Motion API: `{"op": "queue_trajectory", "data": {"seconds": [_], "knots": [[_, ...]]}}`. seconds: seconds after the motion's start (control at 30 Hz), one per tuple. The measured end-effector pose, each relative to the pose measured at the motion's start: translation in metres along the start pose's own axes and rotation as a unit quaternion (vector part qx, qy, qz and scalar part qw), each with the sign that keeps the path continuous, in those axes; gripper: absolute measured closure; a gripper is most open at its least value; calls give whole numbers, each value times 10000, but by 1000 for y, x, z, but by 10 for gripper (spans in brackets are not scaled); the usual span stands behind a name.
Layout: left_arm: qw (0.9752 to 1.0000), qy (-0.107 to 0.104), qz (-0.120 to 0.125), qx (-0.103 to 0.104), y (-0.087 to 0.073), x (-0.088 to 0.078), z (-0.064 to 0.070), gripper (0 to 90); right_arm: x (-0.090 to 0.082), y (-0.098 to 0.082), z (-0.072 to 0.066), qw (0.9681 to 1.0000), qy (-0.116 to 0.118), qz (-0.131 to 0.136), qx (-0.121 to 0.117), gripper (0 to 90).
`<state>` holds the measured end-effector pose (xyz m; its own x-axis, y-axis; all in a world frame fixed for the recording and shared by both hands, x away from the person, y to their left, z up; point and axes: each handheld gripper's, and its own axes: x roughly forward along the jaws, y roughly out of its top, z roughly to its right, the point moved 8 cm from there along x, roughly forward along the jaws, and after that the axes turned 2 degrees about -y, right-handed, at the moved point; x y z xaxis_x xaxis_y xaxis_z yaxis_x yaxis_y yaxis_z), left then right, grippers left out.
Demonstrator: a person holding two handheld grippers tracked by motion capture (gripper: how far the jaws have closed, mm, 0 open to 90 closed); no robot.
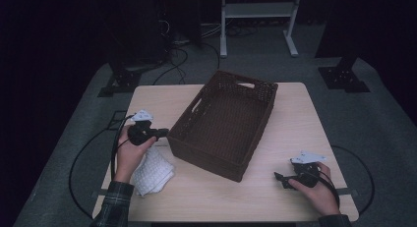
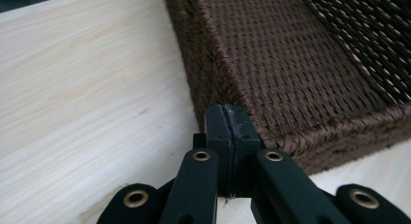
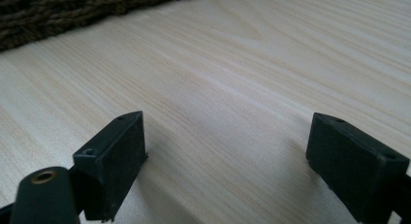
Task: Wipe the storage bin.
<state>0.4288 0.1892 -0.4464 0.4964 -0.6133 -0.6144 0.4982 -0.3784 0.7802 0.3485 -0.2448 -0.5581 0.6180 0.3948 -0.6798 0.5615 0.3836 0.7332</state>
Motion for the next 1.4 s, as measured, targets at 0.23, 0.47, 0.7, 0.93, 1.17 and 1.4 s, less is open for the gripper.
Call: {"op": "queue_trajectory", "data": {"seconds": [0.23,0.47,0.7,0.93,1.17,1.4], "knots": [[9996,-254,-62,120,-1,2,22,891,0,0,0,10000,-1,0,0,132],[9985,-470,-118,257,0,6,43,887,0,0,0,10000,-1,-2,4,132],[9969,-674,-164,368,1,13,59,882,0,0,0,10000,1,-2,8,132],[9951,-870,-238,410,-1,20,71,880,0,0,0,10000,2,2,7,132],[9939,-924,-330,505,-1,26,78,877,0,0,0,10000,2,2,6,132],[9948,-838,-342,471,-6,20,74,848,0,0,0,10000,2,0,5,132]]}}
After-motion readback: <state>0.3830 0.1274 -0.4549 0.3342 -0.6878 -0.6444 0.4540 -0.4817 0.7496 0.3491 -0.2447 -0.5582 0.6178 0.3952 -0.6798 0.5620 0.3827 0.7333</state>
